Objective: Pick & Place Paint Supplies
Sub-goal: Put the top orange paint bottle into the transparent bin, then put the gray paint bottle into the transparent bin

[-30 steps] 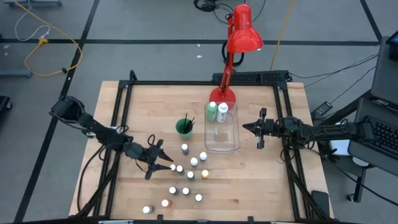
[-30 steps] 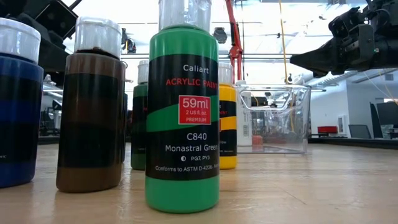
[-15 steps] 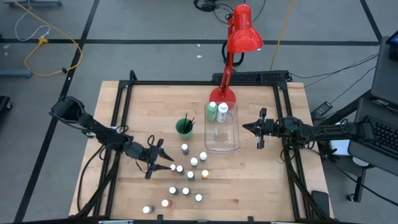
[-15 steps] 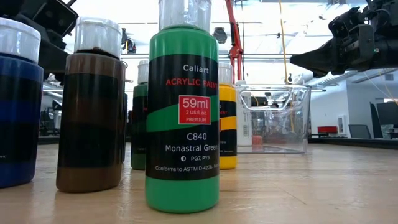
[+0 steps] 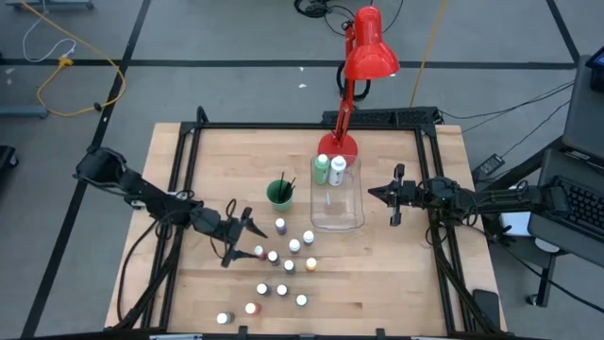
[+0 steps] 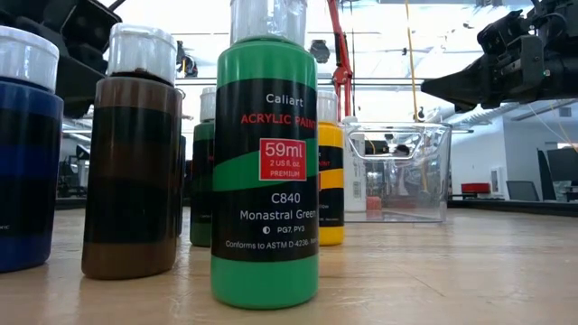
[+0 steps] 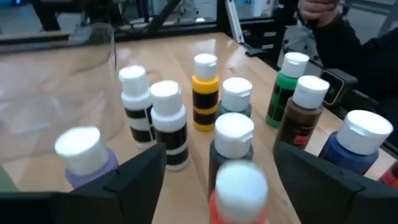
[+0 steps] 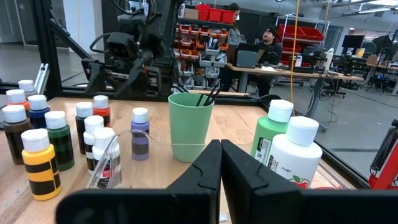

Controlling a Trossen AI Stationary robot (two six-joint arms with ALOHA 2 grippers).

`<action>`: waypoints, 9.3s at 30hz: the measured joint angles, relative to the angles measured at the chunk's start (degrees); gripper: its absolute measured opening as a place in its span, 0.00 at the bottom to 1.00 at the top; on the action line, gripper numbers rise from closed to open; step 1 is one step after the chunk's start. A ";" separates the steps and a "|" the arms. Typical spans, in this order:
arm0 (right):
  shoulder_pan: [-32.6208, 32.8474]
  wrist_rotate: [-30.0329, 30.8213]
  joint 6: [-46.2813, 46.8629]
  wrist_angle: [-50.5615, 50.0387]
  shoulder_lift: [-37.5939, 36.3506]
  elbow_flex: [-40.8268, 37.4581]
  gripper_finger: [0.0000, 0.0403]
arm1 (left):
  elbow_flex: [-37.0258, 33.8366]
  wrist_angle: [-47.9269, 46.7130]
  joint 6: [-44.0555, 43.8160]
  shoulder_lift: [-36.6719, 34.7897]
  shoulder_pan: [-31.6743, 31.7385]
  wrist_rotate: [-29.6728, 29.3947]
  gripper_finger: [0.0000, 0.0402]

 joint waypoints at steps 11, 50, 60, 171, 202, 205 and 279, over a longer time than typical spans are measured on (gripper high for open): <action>0.02 -0.02 -0.01 -0.02 -0.01 -0.01 0.01 | 0.00 -3.40 -3.27 -2.88 1.56 4.37 0.79; 0.02 0.00 0.00 -0.02 -0.02 -0.02 0.01 | 0.00 -7.22 -5.59 -0.18 -1.96 -5.03 0.59; 0.02 0.00 0.00 -0.02 -0.02 0.00 0.01 | 0.00 -6.05 -4.78 -0.18 -1.95 -4.53 0.40; 0.02 -0.02 -1.36 0.00 -0.02 -0.02 0.01 | 53.09 -26.68 0.72 38.53 30.04 2.34 0.50; 0.00 -0.02 -0.56 -0.39 0.00 0.00 0.01 | 35.48 -62.95 -4.62 -8.61 -10.33 -0.05 0.03; 0.00 -0.02 -0.02 -0.45 0.01 -0.01 0.01 | 32.07 -62.63 -6.57 -9.95 -20.14 -6.71 0.03; -0.02 0.23 -6.49 4.76 0.00 -0.02 0.01 | 10.97 1.07 -23.09 15.90 -38.63 -15.66 0.55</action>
